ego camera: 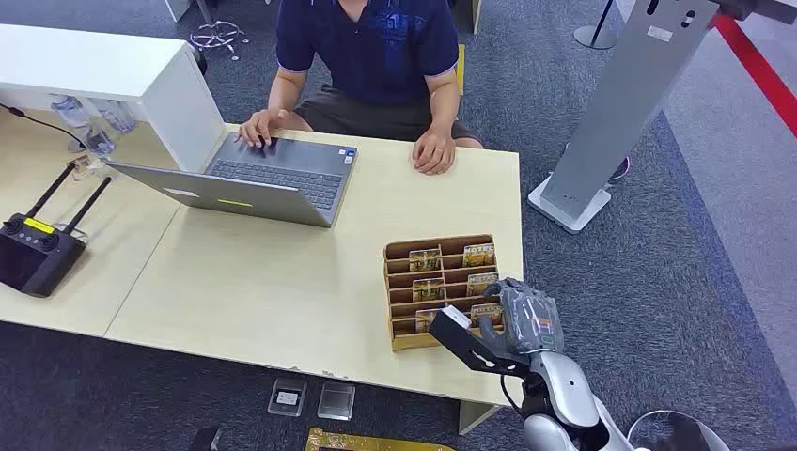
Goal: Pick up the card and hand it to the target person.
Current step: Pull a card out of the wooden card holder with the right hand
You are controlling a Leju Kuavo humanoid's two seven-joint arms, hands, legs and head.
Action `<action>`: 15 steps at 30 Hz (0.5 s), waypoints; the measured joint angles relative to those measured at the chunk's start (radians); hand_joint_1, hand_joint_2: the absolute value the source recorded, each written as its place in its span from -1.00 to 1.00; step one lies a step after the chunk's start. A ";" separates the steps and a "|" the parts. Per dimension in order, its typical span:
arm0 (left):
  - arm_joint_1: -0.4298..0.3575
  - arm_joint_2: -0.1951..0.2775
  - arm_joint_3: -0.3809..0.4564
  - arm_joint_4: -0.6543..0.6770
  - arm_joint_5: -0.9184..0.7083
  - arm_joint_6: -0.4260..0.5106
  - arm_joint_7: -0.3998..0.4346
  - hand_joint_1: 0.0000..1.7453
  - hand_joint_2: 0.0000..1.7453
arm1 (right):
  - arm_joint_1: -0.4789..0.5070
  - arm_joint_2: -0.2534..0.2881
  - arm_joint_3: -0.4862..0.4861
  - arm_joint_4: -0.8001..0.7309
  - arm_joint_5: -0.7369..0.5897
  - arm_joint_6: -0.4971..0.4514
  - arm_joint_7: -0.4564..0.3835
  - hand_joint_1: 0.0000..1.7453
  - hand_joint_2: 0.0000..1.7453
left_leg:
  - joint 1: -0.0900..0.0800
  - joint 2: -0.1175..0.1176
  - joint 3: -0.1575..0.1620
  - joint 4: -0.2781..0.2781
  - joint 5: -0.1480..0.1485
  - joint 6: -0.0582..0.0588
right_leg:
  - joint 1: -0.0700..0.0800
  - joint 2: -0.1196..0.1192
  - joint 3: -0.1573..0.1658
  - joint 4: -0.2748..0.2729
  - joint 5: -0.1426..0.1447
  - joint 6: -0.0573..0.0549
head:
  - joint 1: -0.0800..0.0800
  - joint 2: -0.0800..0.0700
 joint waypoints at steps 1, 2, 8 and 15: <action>0.000 0.000 0.000 0.000 0.000 0.000 0.000 -1.00 -1.00 | 0.000 0.000 0.000 0.002 0.000 0.000 0.000 -0.03 1.00 | 0.000 0.000 0.000 0.000 0.000 0.000 | 0.000 0.000 0.000 0.000 0.000 0.000 | 0.000 0.000; 0.000 0.000 0.000 0.000 0.000 0.000 0.000 -1.00 -1.00 | 0.000 0.000 0.000 0.003 -0.001 0.000 0.000 -0.02 1.00 | 0.000 0.000 0.000 0.000 0.000 0.000 | 0.000 0.000 0.000 0.000 0.000 0.000 | 0.000 0.000; 0.000 0.000 0.000 0.000 0.000 0.000 0.000 -1.00 -1.00 | 0.000 0.002 0.000 0.024 -0.005 -0.005 -0.001 -0.03 1.00 | 0.000 0.000 0.000 0.000 0.000 0.000 | 0.000 0.000 0.000 0.000 0.000 0.000 | 0.000 0.000; 0.000 0.000 0.000 0.000 0.000 0.000 0.000 -1.00 -1.00 | 0.000 0.004 0.000 0.046 -0.006 -0.007 -0.001 -0.01 1.00 | 0.000 0.000 0.000 0.000 0.000 0.000 | 0.000 0.000 0.000 0.000 0.000 0.000 | 0.000 0.000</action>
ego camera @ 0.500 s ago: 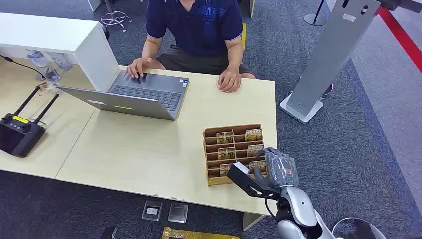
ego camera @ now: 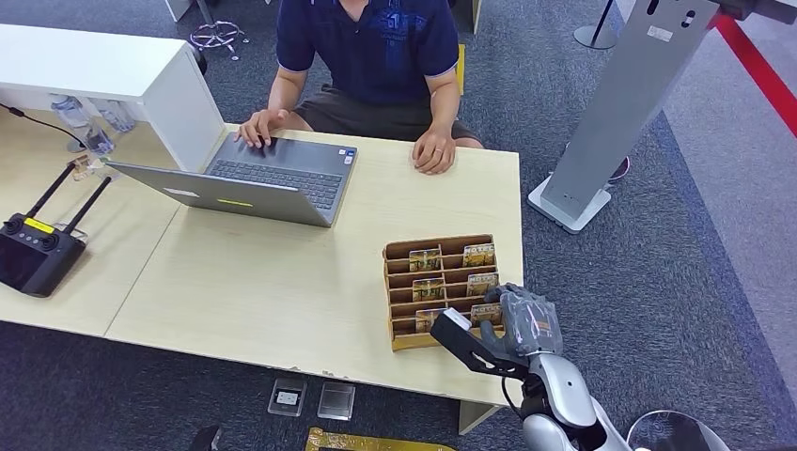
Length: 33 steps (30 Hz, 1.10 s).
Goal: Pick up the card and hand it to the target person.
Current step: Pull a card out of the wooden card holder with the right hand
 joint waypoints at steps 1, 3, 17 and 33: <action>0.000 0.000 0.000 0.000 0.000 0.000 0.000 -1.00 -1.00 | 0.000 0.000 0.000 0.003 0.000 0.000 0.000 -0.01 1.00 | 0.000 0.000 0.000 0.000 0.000 0.000 | 0.000 0.000 0.000 0.000 0.000 0.000 | 0.000 0.000; 0.000 0.000 0.000 0.000 0.000 -0.001 0.000 -1.00 -1.00 | -0.001 0.002 0.000 0.008 0.000 0.000 0.000 0.00 1.00 | 0.000 0.000 0.000 0.000 0.000 0.000 | 0.000 0.000 0.000 0.000 0.000 0.000 | 0.000 0.000; 0.000 0.000 -0.001 0.000 -0.012 -0.016 0.000 -1.00 -1.00 | 0.003 0.004 -0.003 0.026 -0.006 -0.010 0.023 0.30 1.00 | 0.000 0.000 0.000 0.000 0.000 0.000 | 0.000 0.000 0.000 0.000 0.000 0.000 | 0.000 0.000; 0.000 0.000 -0.001 0.000 -0.012 -0.015 0.000 -1.00 -1.00 | 0.007 0.004 -0.007 0.026 -0.004 -0.013 0.030 0.66 1.00 | 0.000 0.000 0.001 0.000 0.000 0.000 | 0.000 0.000 0.000 0.000 0.000 0.000 | 0.000 0.000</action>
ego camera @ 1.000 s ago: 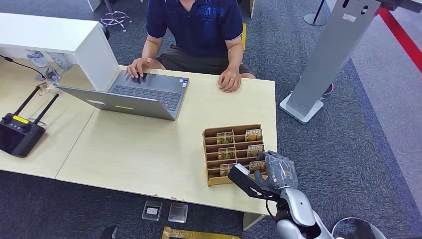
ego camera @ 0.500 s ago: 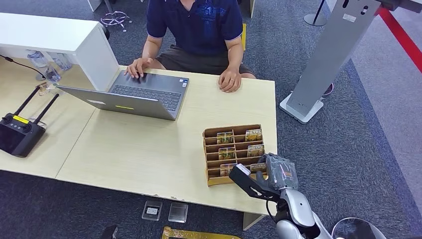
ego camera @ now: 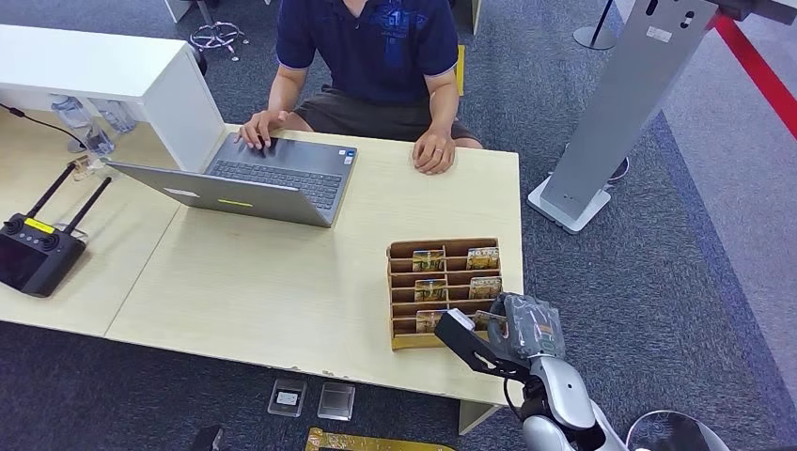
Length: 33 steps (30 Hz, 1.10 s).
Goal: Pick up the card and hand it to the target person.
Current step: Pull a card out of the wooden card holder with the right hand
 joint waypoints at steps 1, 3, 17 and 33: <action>0.000 0.000 0.000 0.000 0.000 0.000 0.000 -1.00 -1.00 | 0.000 0.000 0.000 0.000 0.000 0.000 0.000 0.66 1.00 | 0.000 0.000 0.000 0.000 0.000 0.000 | 0.000 0.000 0.000 0.000 0.000 0.000 | 0.000 0.000; 0.000 0.000 0.000 0.000 0.000 0.001 0.000 -1.00 -1.00 | 0.000 0.000 0.000 0.000 0.000 0.000 0.000 0.66 1.00 | 0.000 0.000 0.000 0.000 0.000 0.000 | 0.000 0.000 0.000 0.000 0.000 0.000 | 0.000 0.000; 0.000 0.000 0.000 0.000 0.013 0.019 -0.011 -1.00 -1.00 | -0.004 0.000 0.000 0.000 0.006 -0.004 -0.029 0.66 1.00 | 0.000 0.000 0.000 0.000 0.000 0.000 | 0.000 0.000 0.001 0.000 0.000 0.000 | 0.000 0.000; 0.001 0.000 0.000 0.000 0.006 0.011 -0.013 -1.00 -1.00 | 0.007 -0.050 -0.042 -0.198 0.044 -0.031 -0.007 0.66 1.00 | 0.000 0.000 0.000 0.000 0.000 0.000 | 0.000 0.000 0.000 0.000 0.000 0.000 | 0.000 0.000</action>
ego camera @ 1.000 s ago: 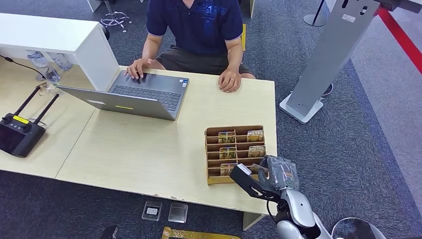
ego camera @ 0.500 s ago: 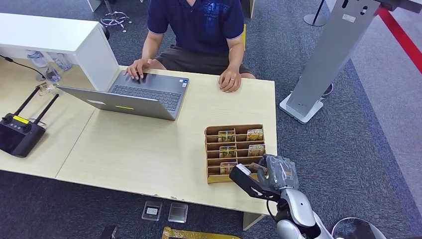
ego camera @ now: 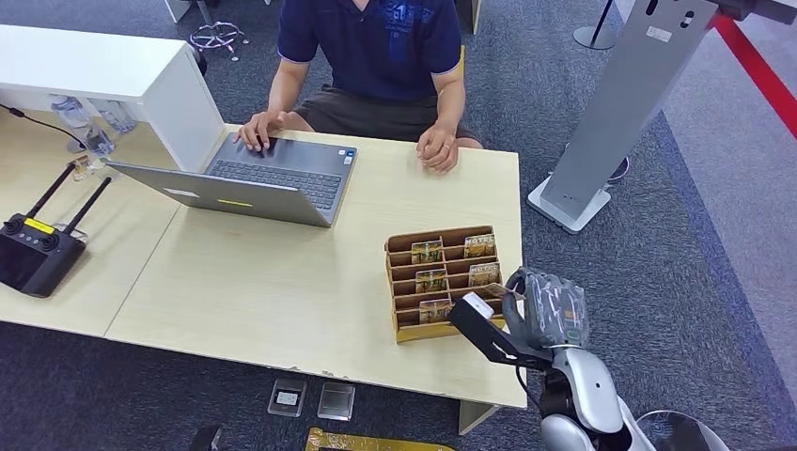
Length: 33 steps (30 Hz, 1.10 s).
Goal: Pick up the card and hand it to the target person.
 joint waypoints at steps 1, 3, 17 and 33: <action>0.000 0.000 0.000 0.000 0.000 0.000 0.000 -1.00 -1.00 | -0.001 -0.003 -0.003 -0.014 -0.003 -0.002 -0.003 0.66 1.00 | 0.000 0.000 0.000 0.000 0.000 0.000 | 0.000 0.000 0.000 0.000 0.000 0.000 | 0.000 0.000; 0.000 0.000 0.000 0.000 0.000 0.001 0.000 -1.00 -1.00 | -0.005 -0.007 -0.006 -0.037 -0.020 -0.008 -0.014 0.66 1.00 | 0.000 0.000 0.000 0.000 0.000 0.000 | 0.000 0.000 0.000 0.000 0.000 0.000 | 0.000 0.000; -0.006 0.000 -0.013 0.000 -0.053 -0.014 -0.001 -1.00 -1.00 | -0.247 0.065 0.029 0.147 -0.256 -0.119 -0.212 0.66 1.00 | 0.000 0.000 -0.002 0.000 0.001 0.000 | 0.000 0.000 0.000 0.001 0.000 0.000 | -0.001 0.000; -0.010 0.005 -0.032 0.000 -0.028 0.003 -0.001 -1.00 -1.00 | -0.522 0.271 0.108 0.671 -0.319 -0.175 -0.353 0.66 1.00 | 0.000 -0.001 -0.003 0.000 0.001 0.000 | 0.000 -0.001 -0.001 0.001 0.000 0.000 | 0.000 0.000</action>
